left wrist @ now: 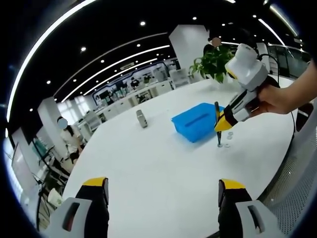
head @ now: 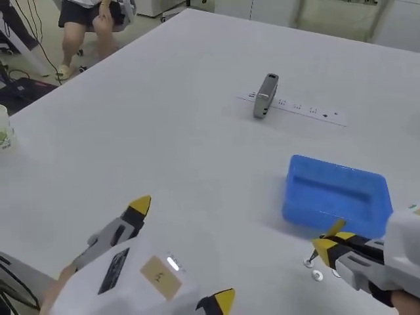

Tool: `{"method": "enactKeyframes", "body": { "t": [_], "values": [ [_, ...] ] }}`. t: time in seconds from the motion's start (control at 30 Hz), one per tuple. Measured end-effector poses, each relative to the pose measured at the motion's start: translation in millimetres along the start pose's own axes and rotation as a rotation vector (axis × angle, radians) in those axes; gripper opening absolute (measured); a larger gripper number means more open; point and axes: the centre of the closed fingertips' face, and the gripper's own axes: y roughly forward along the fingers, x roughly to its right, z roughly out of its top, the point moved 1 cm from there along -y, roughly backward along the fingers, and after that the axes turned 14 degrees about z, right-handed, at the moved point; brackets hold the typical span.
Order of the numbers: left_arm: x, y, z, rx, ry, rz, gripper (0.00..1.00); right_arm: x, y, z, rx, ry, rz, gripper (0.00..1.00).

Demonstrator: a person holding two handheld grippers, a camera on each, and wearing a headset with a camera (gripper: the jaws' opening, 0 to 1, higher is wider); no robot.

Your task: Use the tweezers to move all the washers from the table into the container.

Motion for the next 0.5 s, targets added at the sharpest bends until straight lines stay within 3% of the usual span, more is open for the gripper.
{"method": "enactKeyframes", "body": {
  "t": [0.23,0.5],
  "values": [
    [-3.0,-1.0,3.5,0.02,-0.022,0.006,0.95,1.1,-2.1,-1.8,0.004,0.021,0.004,0.02],
    [-1.2,-0.7,2.2,0.014,-0.024,-0.004,0.96,3.6,-3.0,0.2,0.009,0.021,0.007,0.02]
  ]
}}
